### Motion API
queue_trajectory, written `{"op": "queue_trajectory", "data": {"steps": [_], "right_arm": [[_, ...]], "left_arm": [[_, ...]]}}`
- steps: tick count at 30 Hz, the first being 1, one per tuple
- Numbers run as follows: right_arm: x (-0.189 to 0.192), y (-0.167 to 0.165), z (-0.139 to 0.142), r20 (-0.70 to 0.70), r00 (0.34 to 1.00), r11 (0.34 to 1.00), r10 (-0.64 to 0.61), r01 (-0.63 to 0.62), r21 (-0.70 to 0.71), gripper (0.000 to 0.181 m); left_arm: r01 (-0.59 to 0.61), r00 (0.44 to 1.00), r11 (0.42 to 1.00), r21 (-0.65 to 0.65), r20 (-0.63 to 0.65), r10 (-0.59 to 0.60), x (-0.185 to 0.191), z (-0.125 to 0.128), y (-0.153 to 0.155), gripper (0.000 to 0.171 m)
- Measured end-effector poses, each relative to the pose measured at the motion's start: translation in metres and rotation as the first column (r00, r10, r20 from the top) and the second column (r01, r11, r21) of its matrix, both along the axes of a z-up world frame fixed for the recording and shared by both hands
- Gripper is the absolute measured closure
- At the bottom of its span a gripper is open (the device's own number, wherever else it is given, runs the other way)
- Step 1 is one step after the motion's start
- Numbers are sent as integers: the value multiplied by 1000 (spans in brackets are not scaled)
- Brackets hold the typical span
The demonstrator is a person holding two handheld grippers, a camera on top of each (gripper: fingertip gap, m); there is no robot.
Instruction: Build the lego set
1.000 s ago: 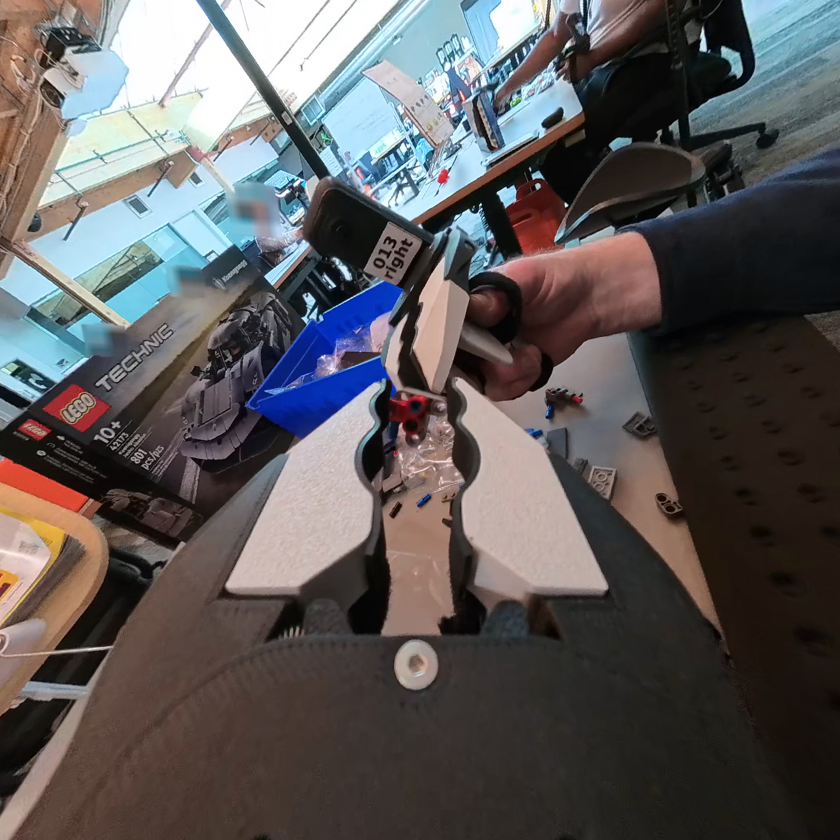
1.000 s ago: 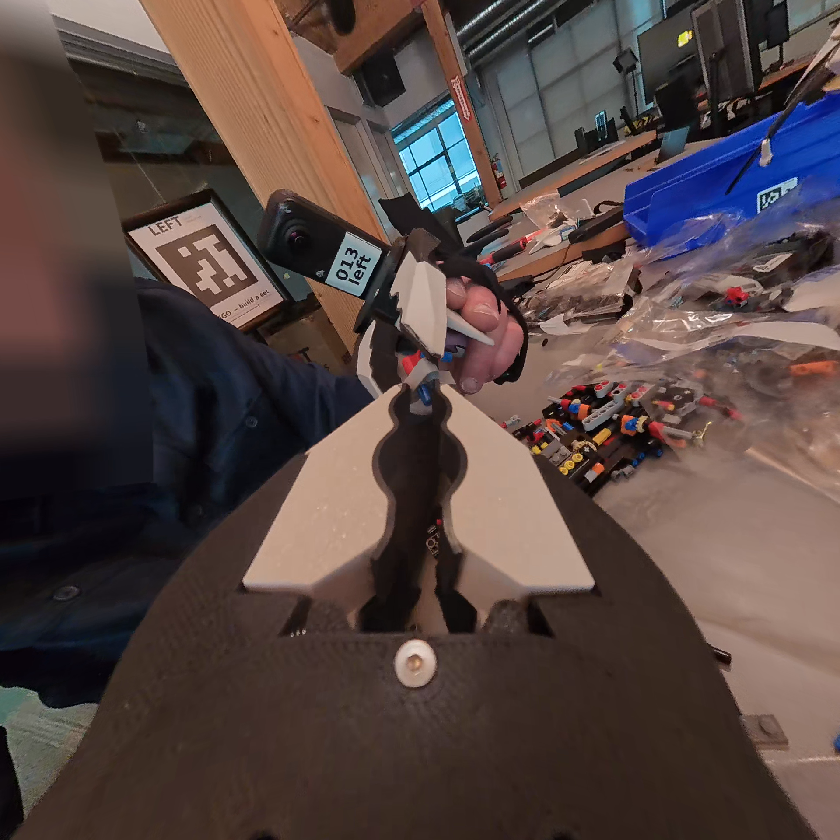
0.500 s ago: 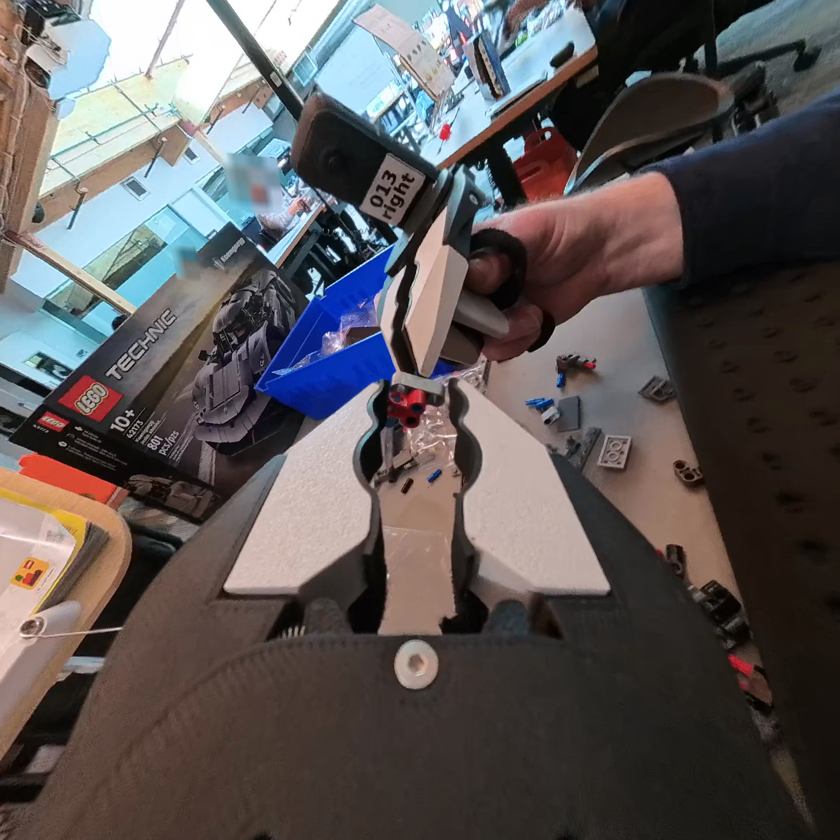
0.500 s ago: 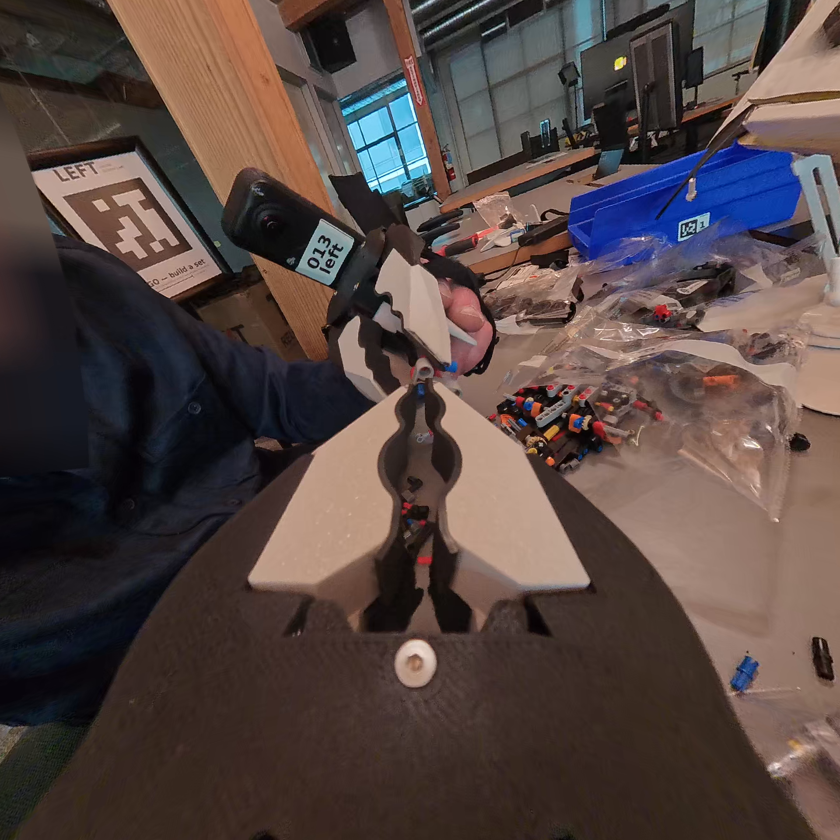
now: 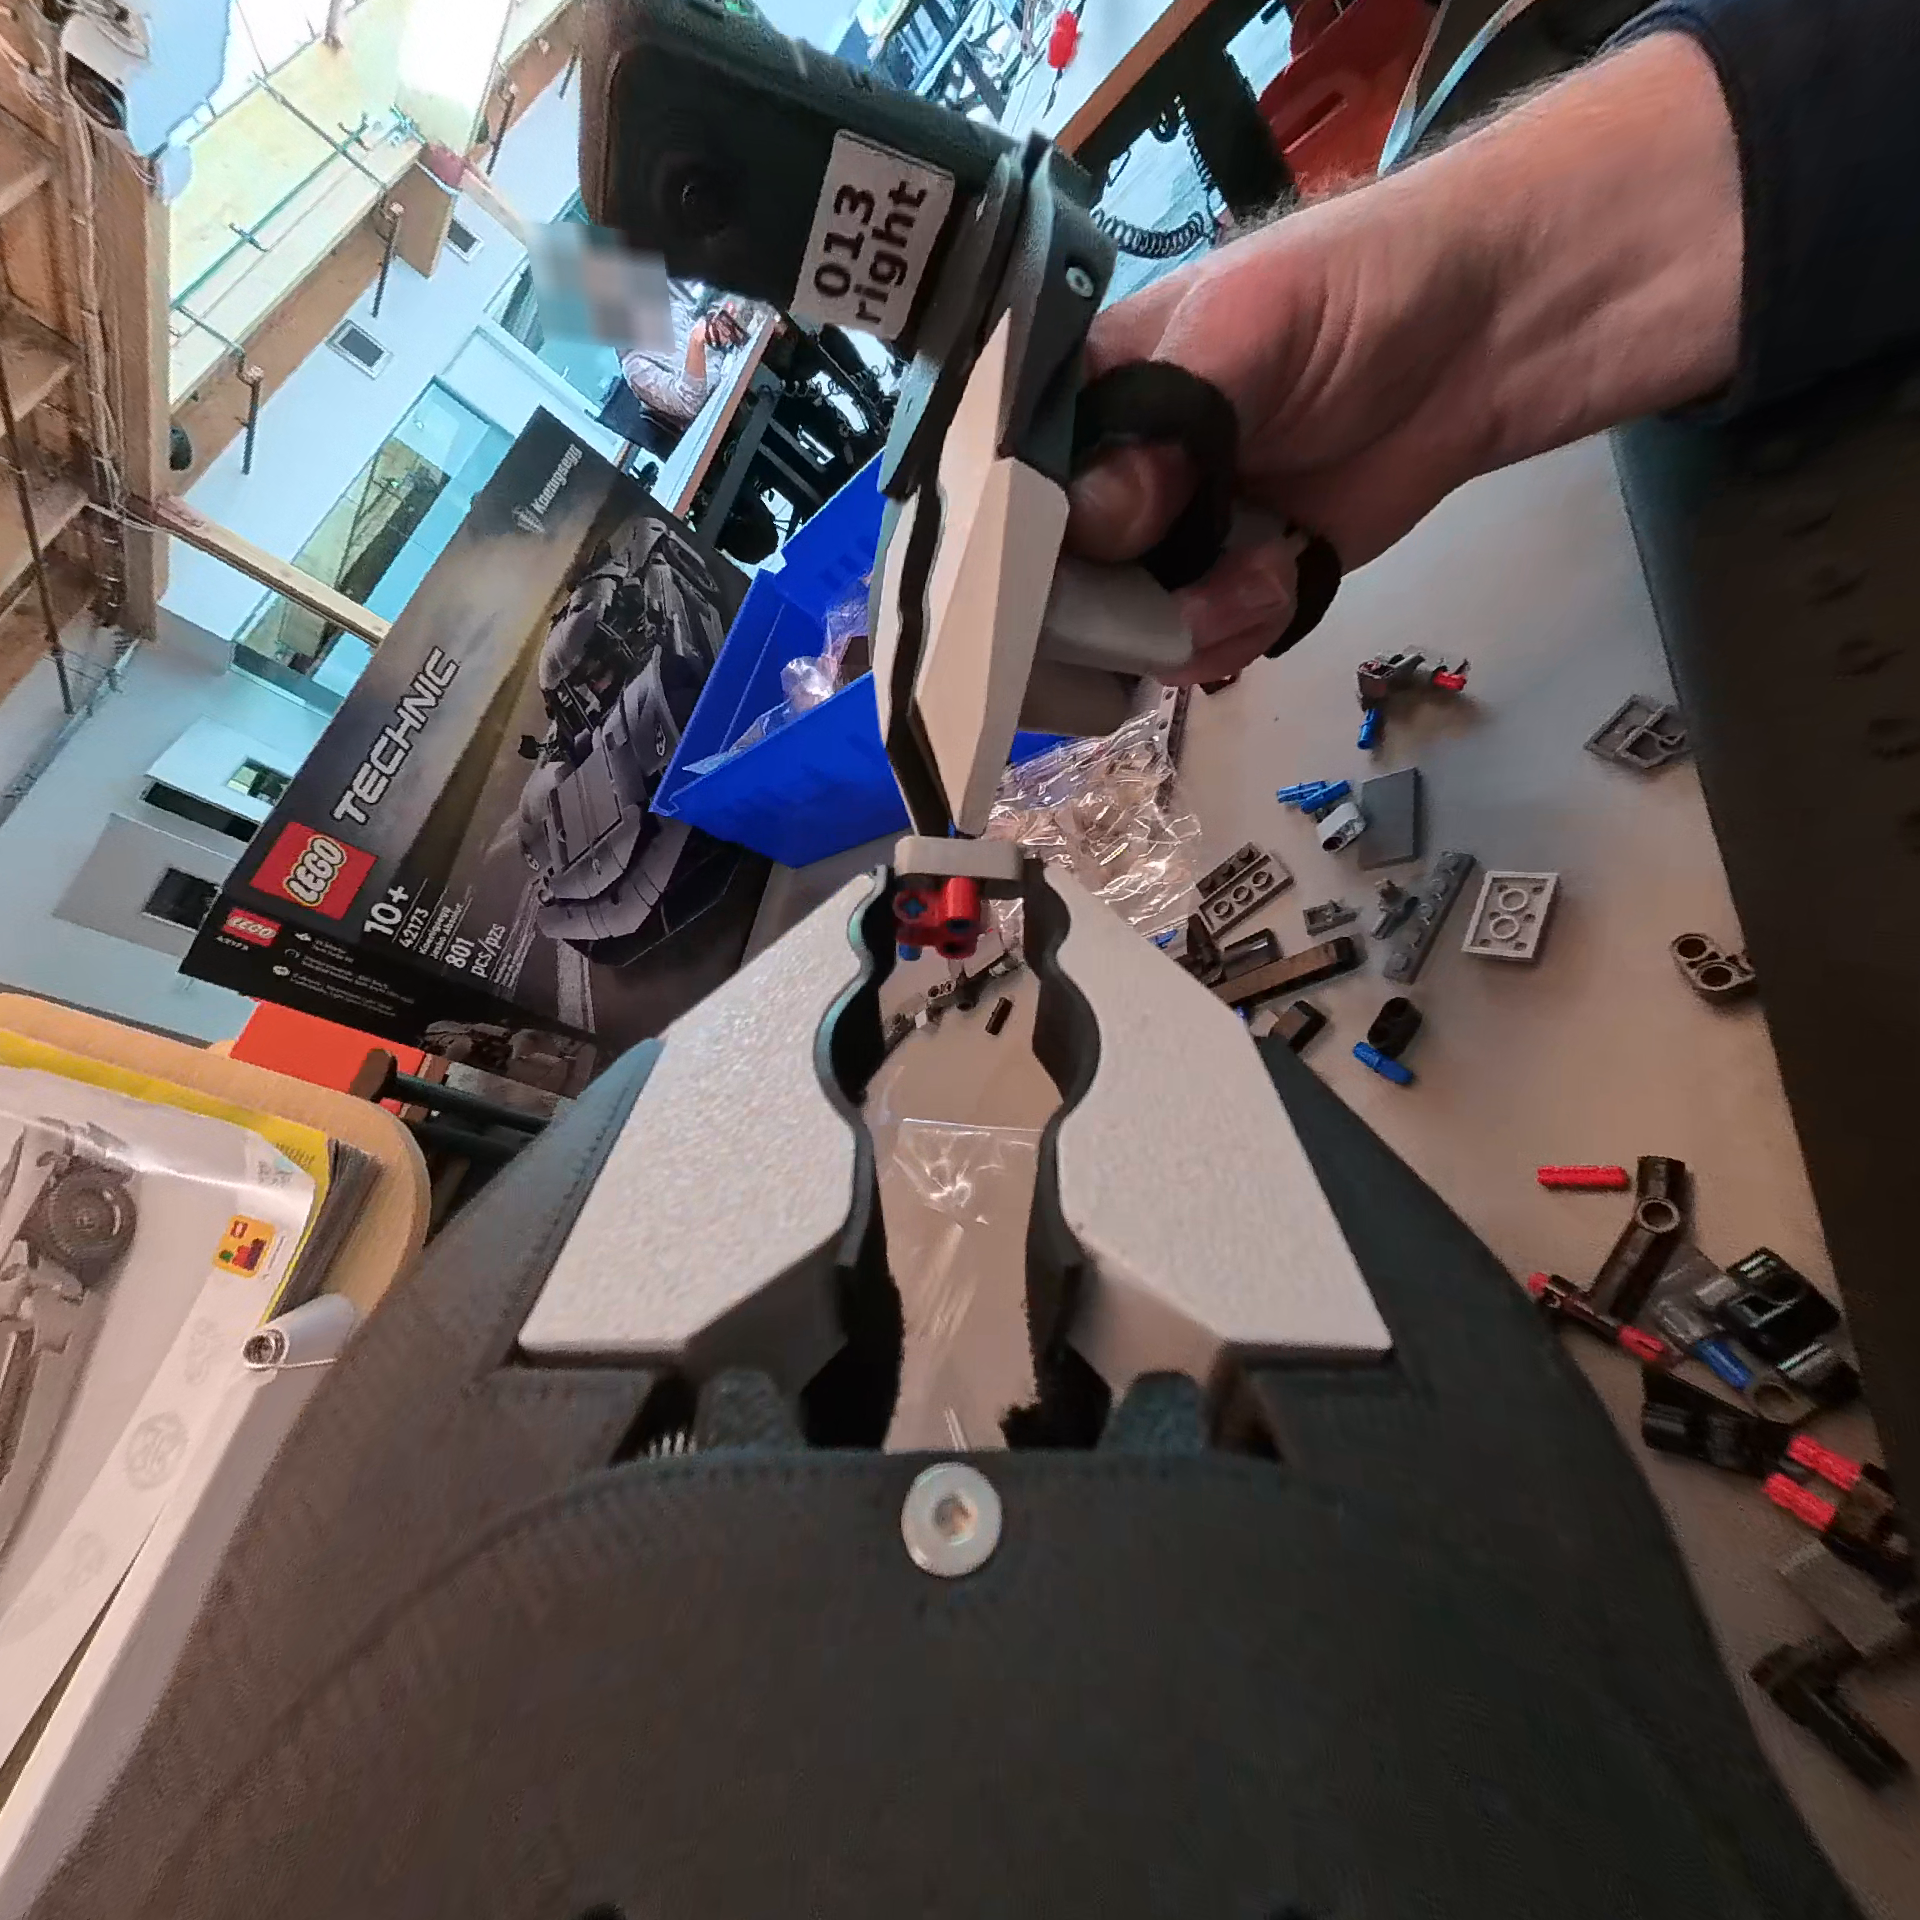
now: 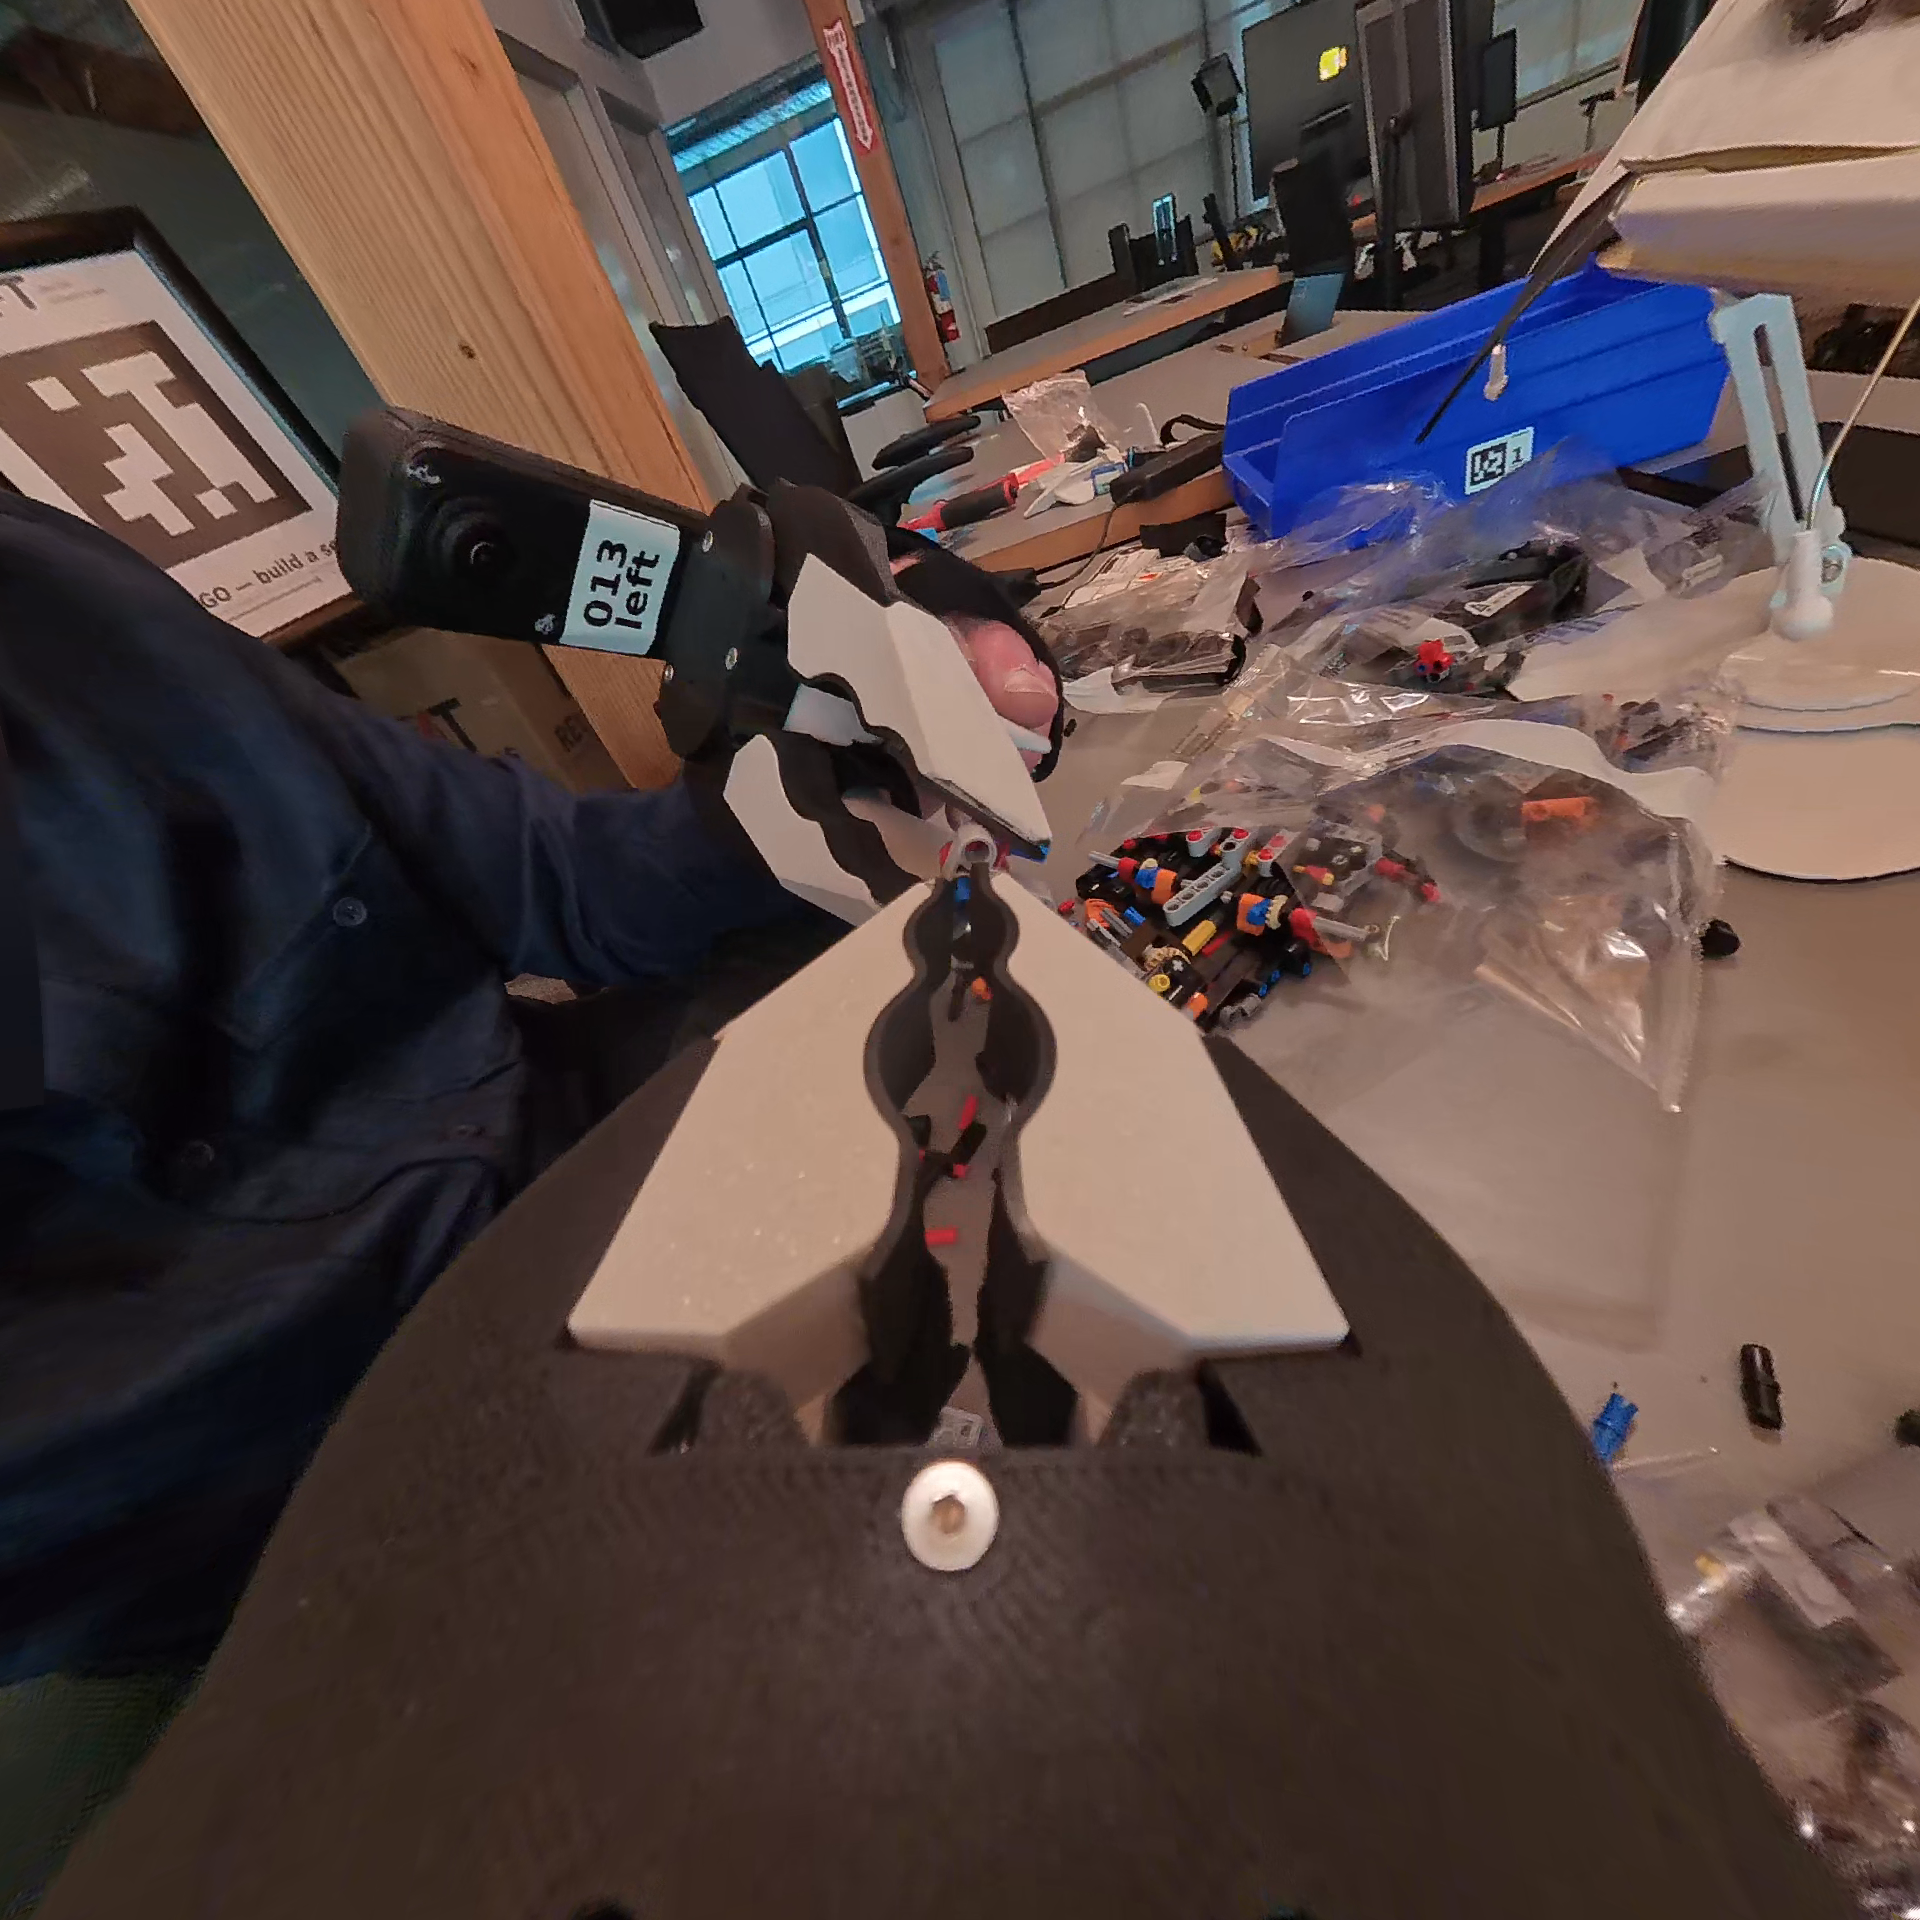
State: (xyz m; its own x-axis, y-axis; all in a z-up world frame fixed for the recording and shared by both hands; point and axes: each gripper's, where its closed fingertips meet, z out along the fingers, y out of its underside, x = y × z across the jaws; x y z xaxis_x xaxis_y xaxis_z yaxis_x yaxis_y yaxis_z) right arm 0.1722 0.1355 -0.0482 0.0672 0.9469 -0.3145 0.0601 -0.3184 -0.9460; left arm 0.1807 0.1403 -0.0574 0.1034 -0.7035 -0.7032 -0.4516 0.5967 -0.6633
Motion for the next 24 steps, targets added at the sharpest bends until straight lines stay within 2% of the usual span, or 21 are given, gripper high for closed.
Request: {"op": "queue_trajectory", "data": {"steps": [9, 11, 13, 16, 18, 21, 24], "right_arm": [[2, -2, 5, 37, 998, 995, -45, 41, 88, 181], [17, 7, 12, -8, 994, 990, -105, 106, 91, 181], [42, 11, 25, -100, 984, 986, -146, 153, 72, 181], [28, 8, 7, 8, 990, 987, -140, 138, 83, 181], [18, 9, -10, 90, 989, 991, -119, 113, 67, 181], [12, 1, -5, 32, 998, 998, -52, 51, 31, 181], [10, 0, -1, 3, 999, 999, -44, 44, 32, 180]], "left_arm": [[10, 1000, 997, -76, 23, -8, -4, 5, -2, 150], [-10, 994, 991, -133, 105, 25, -22, 20, 8, 151], [34, 982, 979, -199, 189, 4, -33, 34, 9, 151], [17, 991, 985, -172, 130, 6, -23, 21, 11, 150], [46, 993, 985, -164, 111, -28, -16, 15, 4, 150], [75, 992, 984, -163, 112, -57, -10, 12, -1, 150], [72, 994, 988, -138, 86, -61, -5, 6, -3, 150]]}}
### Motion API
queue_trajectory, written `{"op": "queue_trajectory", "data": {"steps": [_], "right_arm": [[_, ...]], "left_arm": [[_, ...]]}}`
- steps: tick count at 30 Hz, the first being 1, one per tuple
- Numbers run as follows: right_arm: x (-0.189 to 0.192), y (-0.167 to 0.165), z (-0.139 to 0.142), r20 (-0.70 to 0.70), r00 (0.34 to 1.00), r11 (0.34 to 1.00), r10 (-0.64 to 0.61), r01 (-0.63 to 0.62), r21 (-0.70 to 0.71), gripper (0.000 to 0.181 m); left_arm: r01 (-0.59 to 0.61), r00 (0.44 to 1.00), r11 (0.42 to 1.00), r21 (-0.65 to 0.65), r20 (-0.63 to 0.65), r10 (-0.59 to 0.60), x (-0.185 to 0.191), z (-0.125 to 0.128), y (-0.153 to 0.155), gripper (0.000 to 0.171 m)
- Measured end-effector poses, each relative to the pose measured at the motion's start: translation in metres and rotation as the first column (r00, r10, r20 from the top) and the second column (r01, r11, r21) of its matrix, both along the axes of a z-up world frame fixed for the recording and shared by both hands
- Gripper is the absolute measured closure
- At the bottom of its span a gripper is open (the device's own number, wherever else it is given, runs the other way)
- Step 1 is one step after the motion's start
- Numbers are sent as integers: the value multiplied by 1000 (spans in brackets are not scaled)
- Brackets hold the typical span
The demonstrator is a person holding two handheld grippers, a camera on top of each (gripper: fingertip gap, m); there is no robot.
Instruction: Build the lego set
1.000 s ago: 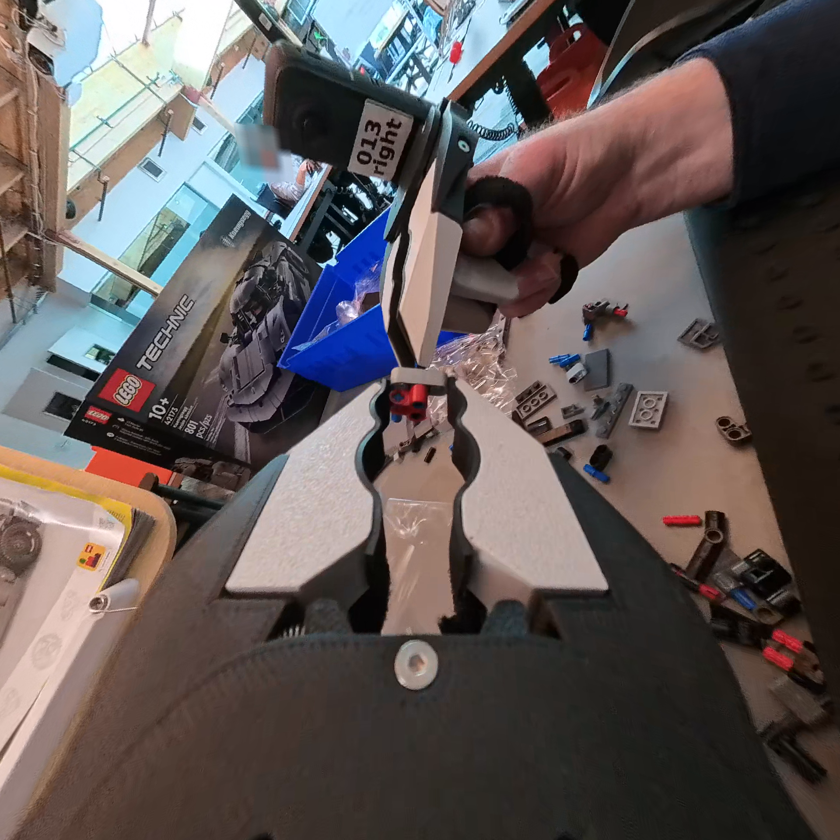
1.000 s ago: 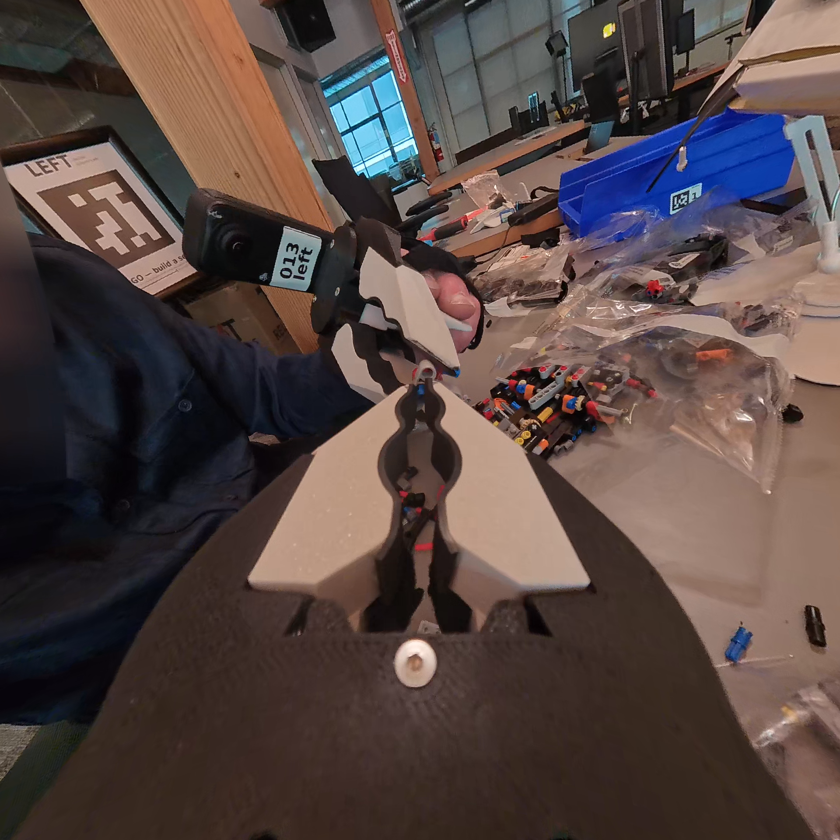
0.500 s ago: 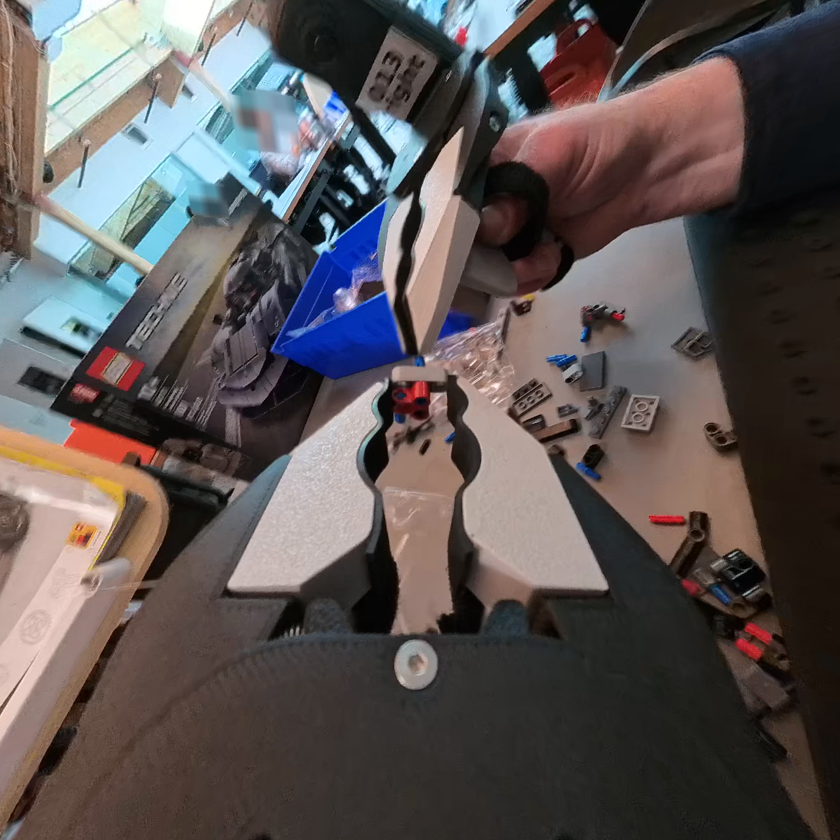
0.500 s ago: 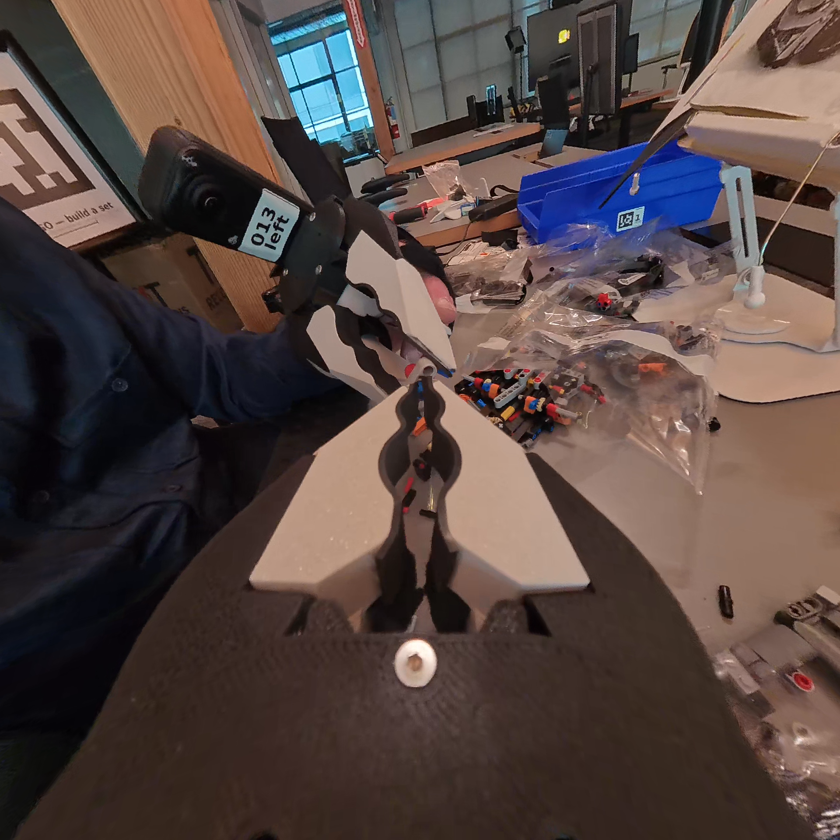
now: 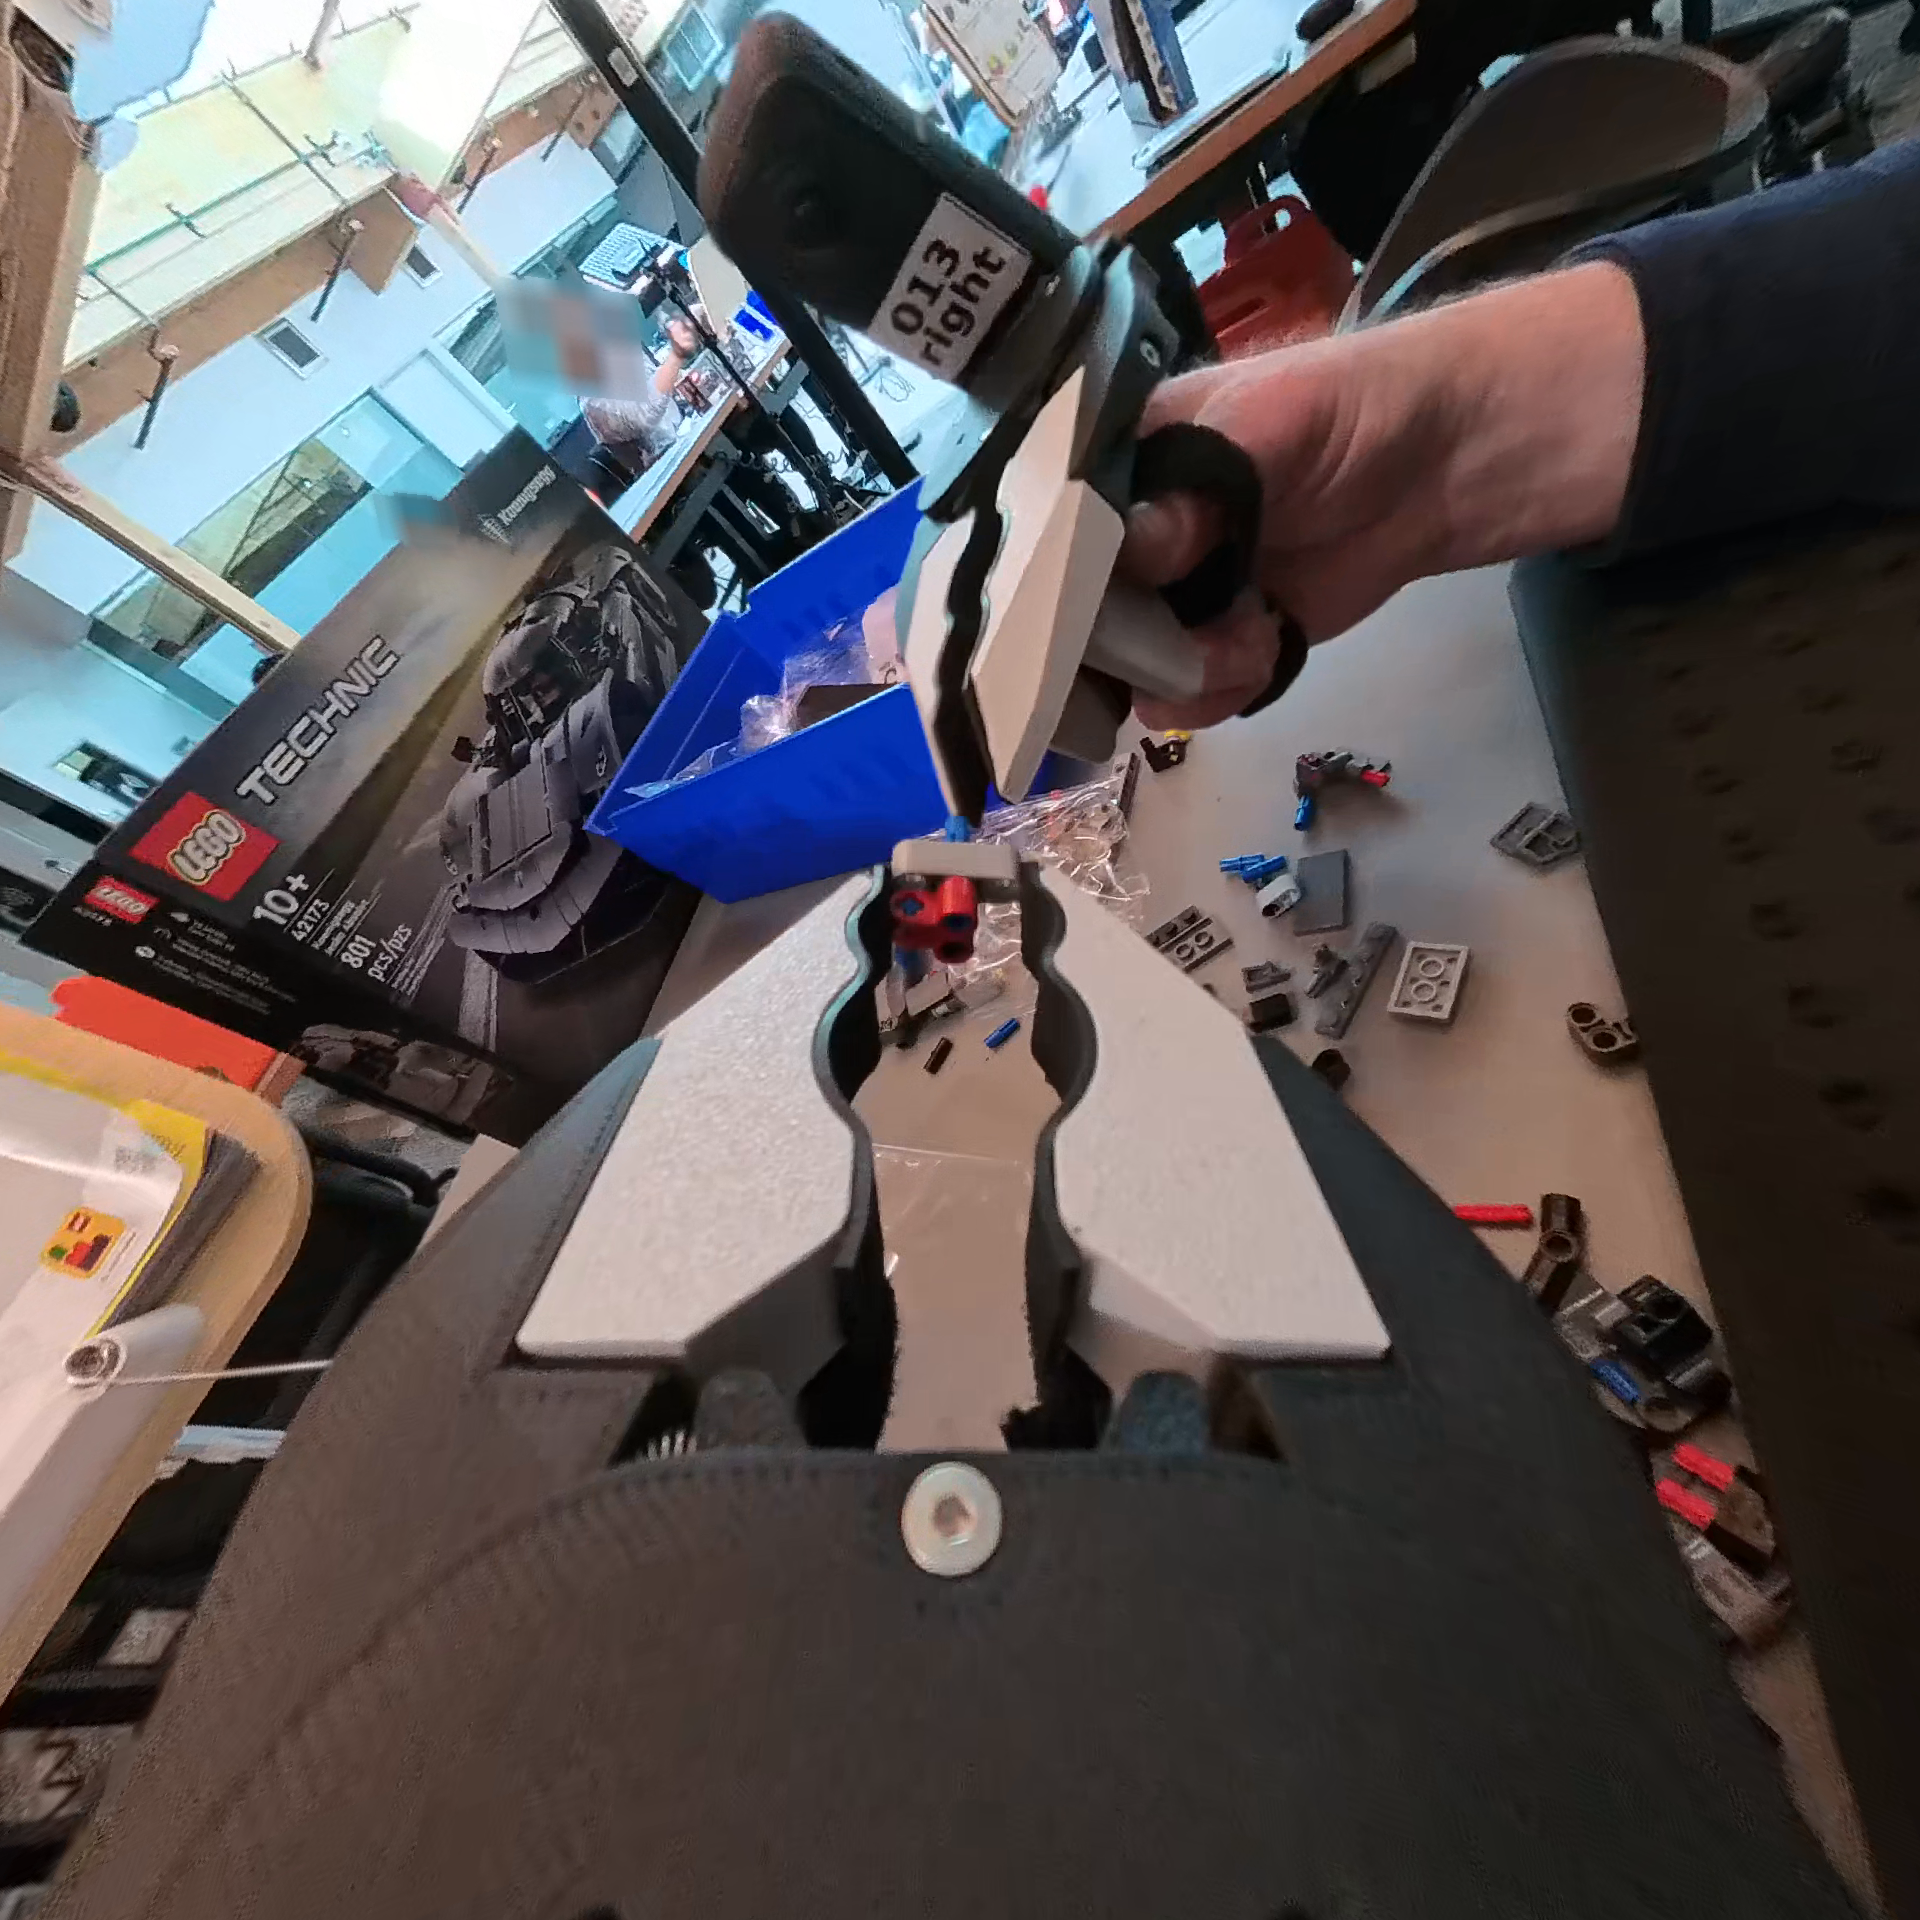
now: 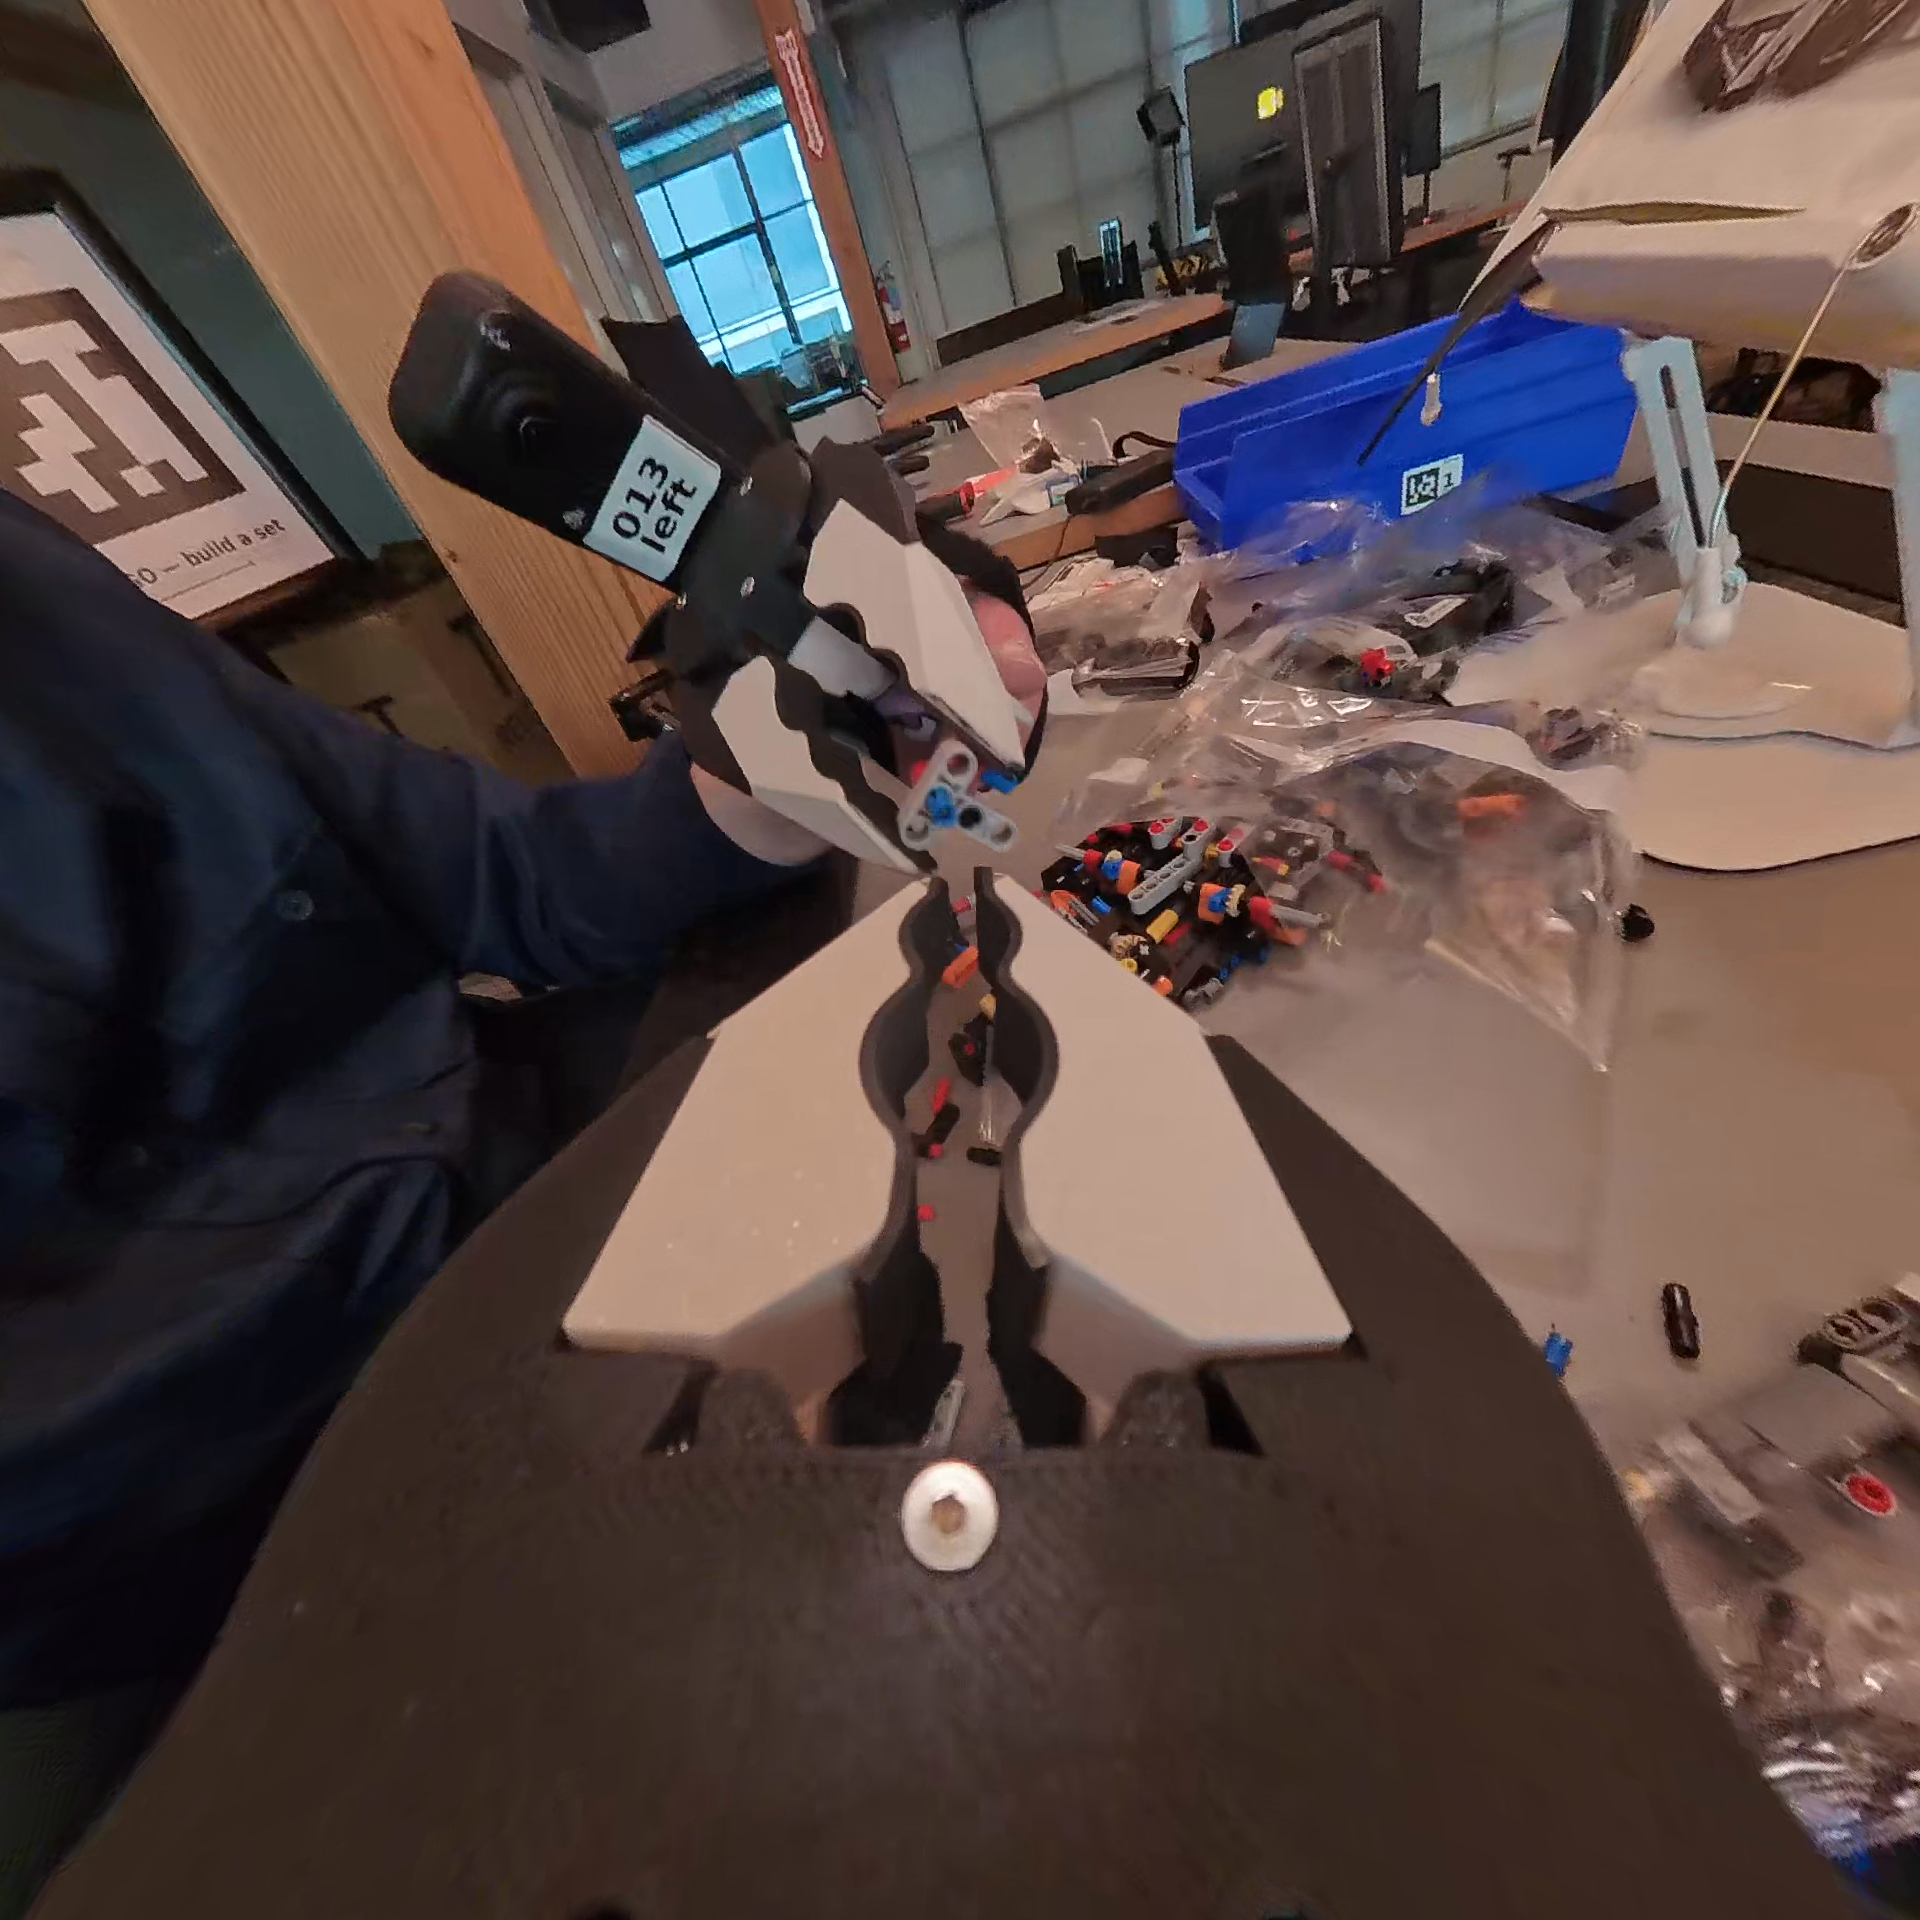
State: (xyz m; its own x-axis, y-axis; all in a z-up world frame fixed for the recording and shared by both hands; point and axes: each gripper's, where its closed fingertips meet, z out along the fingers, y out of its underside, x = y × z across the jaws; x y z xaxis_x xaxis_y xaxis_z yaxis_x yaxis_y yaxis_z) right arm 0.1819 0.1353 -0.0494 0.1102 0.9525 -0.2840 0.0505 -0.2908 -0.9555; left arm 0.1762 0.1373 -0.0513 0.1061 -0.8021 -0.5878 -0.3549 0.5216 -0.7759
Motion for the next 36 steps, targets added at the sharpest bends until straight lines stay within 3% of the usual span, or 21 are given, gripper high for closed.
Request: {"op": "queue_trajectory", "data": {"steps": [7, 19, 27, 36], "right_arm": [[-7, -4, -6, 8, 999, 998, 44, -44, -47, 173], [-7, -4, -7, -1, 999, 998, 49, -49, -51, 180], [-4, -7, 3, -40, 998, 999, 51, -51, -9, 178], [-3, -12, 12, -76, 995, 998, 65, -63, 26, 181]], "left_arm": [[1, 1000, 999, 32, -31, 0, 8, -8, -2, 150], [5, 999, 999, 40, -36, -3, 8, -9, -3, 150], [107, 990, 984, -144, 104, -92, 5, 7, -9, 150], [155, 983, 969, -193, 130, -131, 8, 8, -14, 150]]}}
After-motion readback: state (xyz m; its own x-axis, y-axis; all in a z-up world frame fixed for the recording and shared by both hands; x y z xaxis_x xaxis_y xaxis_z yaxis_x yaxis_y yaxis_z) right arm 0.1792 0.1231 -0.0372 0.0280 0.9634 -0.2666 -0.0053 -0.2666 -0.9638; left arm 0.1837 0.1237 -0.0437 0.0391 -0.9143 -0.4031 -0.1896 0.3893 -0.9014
